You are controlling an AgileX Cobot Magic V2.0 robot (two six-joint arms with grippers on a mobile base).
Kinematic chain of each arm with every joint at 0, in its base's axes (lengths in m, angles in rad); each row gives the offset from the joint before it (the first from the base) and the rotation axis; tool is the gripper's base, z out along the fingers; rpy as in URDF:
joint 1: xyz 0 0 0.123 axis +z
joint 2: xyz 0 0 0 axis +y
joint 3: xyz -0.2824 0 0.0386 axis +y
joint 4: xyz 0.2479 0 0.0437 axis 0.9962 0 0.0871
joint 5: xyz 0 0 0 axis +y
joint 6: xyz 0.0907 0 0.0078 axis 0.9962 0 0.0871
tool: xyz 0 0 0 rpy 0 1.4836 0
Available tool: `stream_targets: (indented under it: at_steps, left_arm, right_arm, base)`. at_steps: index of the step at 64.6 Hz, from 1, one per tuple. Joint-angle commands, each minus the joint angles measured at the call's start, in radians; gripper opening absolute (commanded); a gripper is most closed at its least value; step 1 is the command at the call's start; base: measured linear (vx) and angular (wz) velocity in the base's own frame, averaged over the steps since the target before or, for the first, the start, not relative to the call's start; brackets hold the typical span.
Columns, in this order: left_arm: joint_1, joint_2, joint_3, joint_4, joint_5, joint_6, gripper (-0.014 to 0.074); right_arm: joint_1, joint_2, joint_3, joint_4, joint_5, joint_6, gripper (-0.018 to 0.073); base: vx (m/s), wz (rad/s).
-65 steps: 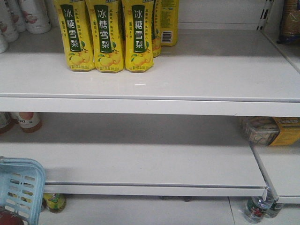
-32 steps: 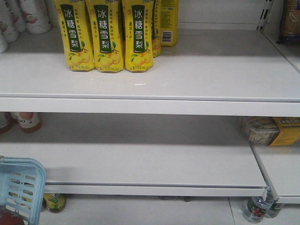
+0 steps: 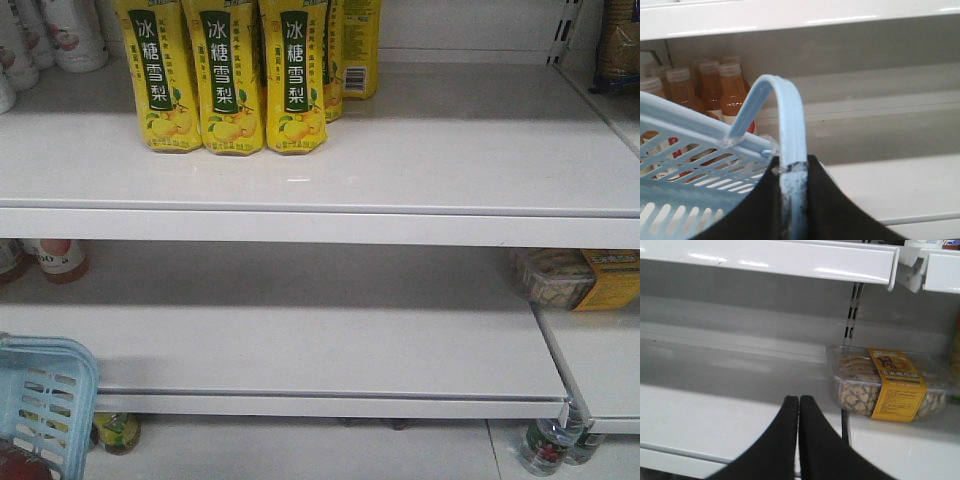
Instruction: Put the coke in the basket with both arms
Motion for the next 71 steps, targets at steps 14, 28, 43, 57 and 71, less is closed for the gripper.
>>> stream_targets:
  at_steps: [14, 28, 43, 57, 71]
  left_arm:
    - [0.001, -0.022, -0.006, 0.022, -0.169, 0.010, -0.0006]
    - [0.001, -0.022, -0.006, 0.022, -0.169, 0.010, -0.0006]
    - [0.001, -0.022, -0.006, 0.022, -0.169, 0.010, -0.0006]
    - [0.001, -0.022, -0.006, 0.022, -0.169, 0.010, -0.0006]
    - [0.001, -0.022, -0.006, 0.022, -0.169, 0.010, -0.0006]
  right_arm:
    - [-0.040, -0.015, 0.044, -0.031, -0.209, 0.004, -0.0010]
    - [-0.093, -0.015, 0.044, -0.031, -0.196, 0.021, -0.0010]
    - [-0.091, -0.015, 0.044, -0.033, -0.194, 0.069, -0.0010]
    - [-0.091, -0.015, 0.044, -0.029, -0.194, 0.069, -0.0010]
    - [-0.091, -0.015, 0.044, -0.029, -0.194, 0.069, -0.0010]
  base:
    - [0.00, 0.00]
    - [0.00, 0.00]
    - [0.00, 0.00]
    - [0.00, 0.00]
    - [0.00, 0.00]
